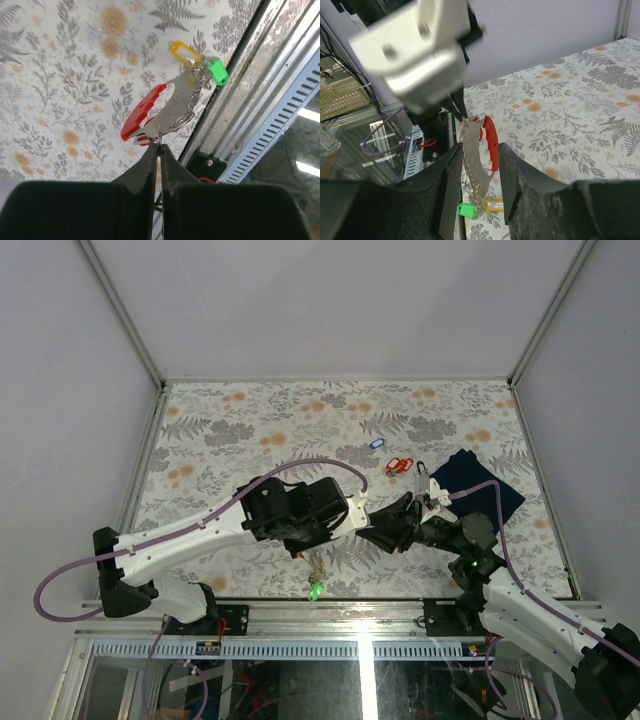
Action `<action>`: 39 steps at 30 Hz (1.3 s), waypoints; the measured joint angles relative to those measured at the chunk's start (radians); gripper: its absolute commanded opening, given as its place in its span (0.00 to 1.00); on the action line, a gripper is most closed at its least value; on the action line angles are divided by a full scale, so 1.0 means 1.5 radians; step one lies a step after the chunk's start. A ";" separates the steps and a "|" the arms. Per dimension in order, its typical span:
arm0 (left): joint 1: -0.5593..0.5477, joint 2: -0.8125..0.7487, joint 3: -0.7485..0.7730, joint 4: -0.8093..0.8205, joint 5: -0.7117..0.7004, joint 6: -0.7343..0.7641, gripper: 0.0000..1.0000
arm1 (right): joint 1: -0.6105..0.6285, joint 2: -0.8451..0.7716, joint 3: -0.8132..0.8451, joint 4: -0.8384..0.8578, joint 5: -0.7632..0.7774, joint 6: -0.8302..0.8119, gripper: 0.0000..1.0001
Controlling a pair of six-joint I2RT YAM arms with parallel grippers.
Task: Put the keys on the keyring
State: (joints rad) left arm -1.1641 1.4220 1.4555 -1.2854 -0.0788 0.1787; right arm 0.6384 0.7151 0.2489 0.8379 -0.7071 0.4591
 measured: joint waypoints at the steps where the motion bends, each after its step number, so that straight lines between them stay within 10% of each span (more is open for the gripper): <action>1: 0.001 -0.005 0.003 0.006 -0.003 0.000 0.00 | 0.000 -0.006 -0.007 0.000 0.007 -0.002 0.47; 9: 0.011 -0.055 0.061 0.048 -0.030 -0.001 0.00 | 0.018 -0.036 -0.053 0.039 0.053 -0.078 0.59; 17: 0.014 -0.060 0.105 0.064 -0.053 -0.007 0.00 | 0.237 0.030 -0.056 0.094 0.243 -0.256 0.73; 39: 0.018 -0.057 0.113 0.079 -0.064 -0.011 0.00 | 0.285 0.242 0.007 0.229 0.356 -0.293 0.55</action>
State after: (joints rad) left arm -1.1378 1.3361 1.6249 -1.1667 -0.1749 0.1616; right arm 1.0653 1.0775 0.2596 1.1809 -0.1726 0.0193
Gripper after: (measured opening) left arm 0.009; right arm 0.589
